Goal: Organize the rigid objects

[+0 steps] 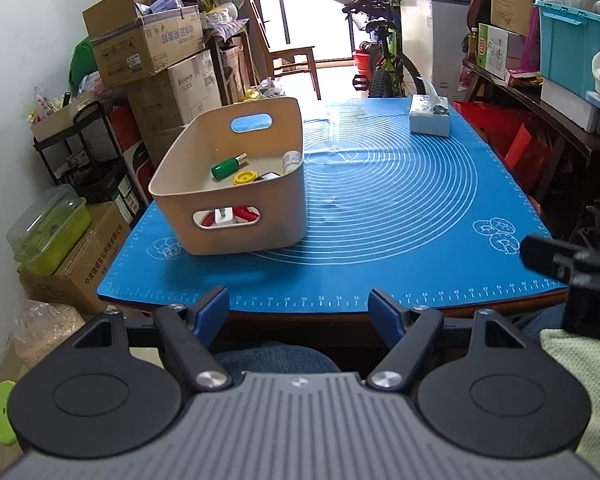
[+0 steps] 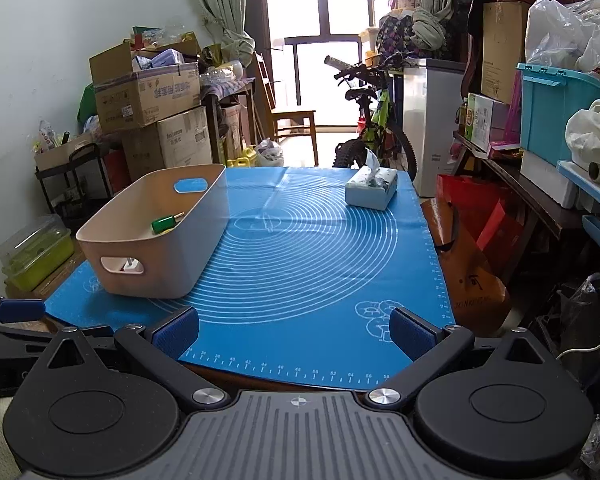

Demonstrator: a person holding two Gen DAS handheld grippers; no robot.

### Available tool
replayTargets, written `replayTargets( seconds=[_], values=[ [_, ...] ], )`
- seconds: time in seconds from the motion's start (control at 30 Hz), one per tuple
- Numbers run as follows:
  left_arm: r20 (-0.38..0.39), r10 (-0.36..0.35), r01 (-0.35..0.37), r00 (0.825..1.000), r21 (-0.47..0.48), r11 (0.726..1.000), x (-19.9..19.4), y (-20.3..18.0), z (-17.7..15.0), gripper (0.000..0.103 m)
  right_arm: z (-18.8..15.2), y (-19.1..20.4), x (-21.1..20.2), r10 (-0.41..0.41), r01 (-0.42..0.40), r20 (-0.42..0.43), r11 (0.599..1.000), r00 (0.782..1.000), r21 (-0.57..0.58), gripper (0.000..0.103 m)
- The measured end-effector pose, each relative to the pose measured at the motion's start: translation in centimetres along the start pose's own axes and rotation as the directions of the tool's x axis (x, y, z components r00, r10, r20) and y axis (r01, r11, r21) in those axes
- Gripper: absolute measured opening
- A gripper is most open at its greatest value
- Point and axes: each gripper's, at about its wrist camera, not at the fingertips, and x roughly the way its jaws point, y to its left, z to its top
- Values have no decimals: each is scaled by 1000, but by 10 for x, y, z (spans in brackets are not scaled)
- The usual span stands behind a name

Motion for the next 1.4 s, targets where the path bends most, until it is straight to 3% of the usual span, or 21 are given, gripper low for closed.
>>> replayTargets(
  seconds=[1.4],
  values=[
    [2, -30, 30, 1000, -19, 999, 12, -1, -11, 77, -11, 7, 8, -17, 17, -11, 999, 1000, -30, 100]
  ],
)
